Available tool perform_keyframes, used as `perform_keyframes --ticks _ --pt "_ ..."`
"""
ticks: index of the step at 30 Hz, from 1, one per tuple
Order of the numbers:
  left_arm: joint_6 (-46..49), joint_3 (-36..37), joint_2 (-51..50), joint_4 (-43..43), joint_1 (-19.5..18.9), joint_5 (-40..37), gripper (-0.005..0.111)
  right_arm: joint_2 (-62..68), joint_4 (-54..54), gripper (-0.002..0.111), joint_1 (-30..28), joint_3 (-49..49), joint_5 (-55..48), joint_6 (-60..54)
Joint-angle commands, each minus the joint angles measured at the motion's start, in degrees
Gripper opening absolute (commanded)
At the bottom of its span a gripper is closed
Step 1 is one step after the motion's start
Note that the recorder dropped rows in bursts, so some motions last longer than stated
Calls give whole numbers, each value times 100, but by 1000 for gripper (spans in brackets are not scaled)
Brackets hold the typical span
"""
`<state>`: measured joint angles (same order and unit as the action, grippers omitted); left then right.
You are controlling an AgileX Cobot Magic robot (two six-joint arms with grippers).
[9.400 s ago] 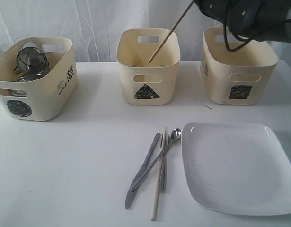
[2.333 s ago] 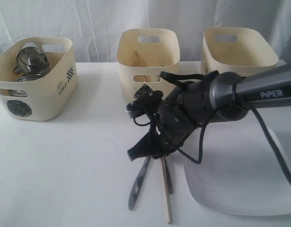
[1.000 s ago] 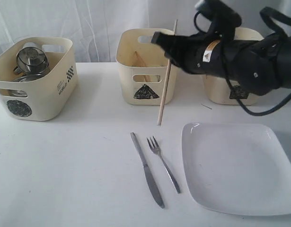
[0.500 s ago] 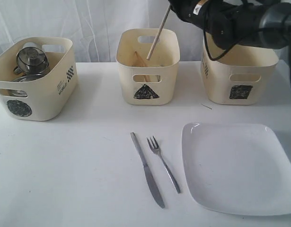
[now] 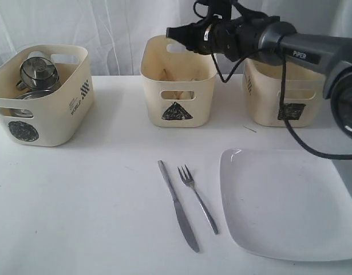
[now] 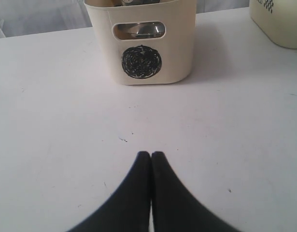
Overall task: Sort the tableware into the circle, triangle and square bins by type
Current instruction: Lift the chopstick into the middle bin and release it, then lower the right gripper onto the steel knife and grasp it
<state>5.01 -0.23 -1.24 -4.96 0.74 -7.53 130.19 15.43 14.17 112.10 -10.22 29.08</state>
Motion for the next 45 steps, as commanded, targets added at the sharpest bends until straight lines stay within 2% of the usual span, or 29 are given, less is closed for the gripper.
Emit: perform_keyframes --ticks 1,4,9,17,34,40,45 --pt "-13 23 52 -49 -1 -4 0 -993 -1889 23 340 -986 -1816 -3554" --pt "-13 23 52 -49 -1 -4 0 -1420 -2525 23 549 -1562 -2992 -4195" --pt "-13 23 52 -49 -1 -4 0 -1816 -2433 23 956 -2227 -4165 -4248" --pt "-13 23 52 -49 -1 -4 0 -1946 -2052 37 1539 -2894 -4140 -4247" --pt "-13 23 52 -49 -1 -4 0 -1848 -2028 37 1670 -2953 -3933 -4237" --pt "-13 23 52 -49 -1 -4 0 -1573 -2055 46 1672 -2953 -3947 -4237" --pt "-13 23 52 -49 -1 -4 0 -1283 -2079 46 1729 -2953 -3827 -4237"
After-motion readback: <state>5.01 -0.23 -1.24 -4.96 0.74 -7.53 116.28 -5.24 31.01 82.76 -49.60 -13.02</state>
